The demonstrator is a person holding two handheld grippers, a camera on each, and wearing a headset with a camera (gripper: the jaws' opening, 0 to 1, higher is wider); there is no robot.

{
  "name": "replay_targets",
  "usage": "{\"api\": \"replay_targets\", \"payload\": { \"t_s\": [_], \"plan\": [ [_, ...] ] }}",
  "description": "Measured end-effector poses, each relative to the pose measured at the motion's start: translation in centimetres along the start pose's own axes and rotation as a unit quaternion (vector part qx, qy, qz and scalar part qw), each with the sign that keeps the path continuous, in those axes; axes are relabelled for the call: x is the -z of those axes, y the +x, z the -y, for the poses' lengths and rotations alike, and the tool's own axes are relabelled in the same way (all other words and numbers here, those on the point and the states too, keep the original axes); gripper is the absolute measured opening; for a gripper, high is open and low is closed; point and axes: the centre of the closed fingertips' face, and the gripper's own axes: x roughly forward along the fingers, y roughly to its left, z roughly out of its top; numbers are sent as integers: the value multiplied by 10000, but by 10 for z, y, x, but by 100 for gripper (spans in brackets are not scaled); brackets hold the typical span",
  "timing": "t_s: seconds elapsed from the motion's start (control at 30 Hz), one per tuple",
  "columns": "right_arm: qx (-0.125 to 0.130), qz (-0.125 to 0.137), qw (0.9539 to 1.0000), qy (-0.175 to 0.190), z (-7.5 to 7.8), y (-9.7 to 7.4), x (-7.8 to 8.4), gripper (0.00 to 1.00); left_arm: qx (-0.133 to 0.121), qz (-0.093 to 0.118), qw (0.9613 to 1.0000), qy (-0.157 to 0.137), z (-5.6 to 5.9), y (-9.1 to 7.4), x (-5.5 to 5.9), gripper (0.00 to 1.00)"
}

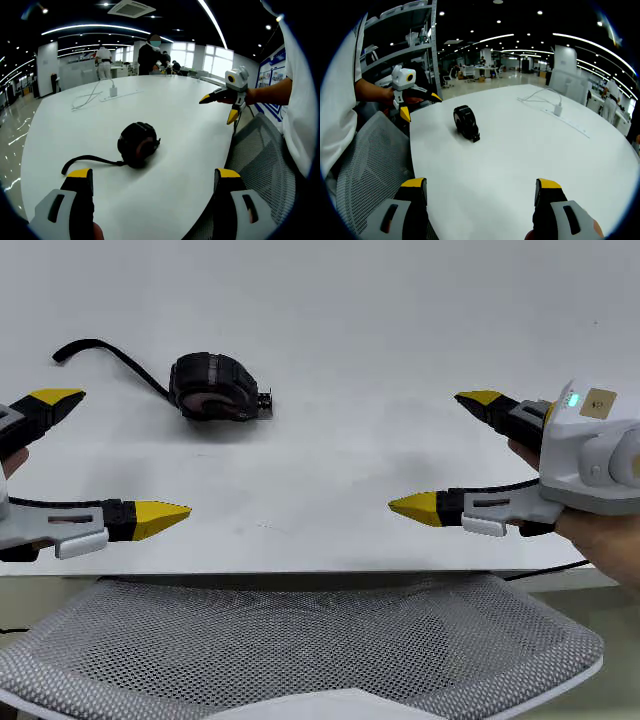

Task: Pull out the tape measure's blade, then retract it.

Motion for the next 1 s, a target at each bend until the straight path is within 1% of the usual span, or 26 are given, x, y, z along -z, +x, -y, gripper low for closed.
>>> {"api": "replay_targets", "payload": {
  "t_s": [0.4,0.63,0.87,1.0],
  "plan": [
    [-15,-28,10000,-21,-1,2,1,87,14,-13,10000,22,0,0,-1,99],
    [29,-138,9999,-70,1,5,5,85,29,-23,10000,34,-1,2,-1,99],
    [2,-164,9998,-100,2,7,4,86,41,-44,10000,44,-2,2,-2,99],
    [-13,-170,9998,-134,3,9,2,86,86,-73,9999,56,-3,5,-2,99]
  ]
}}
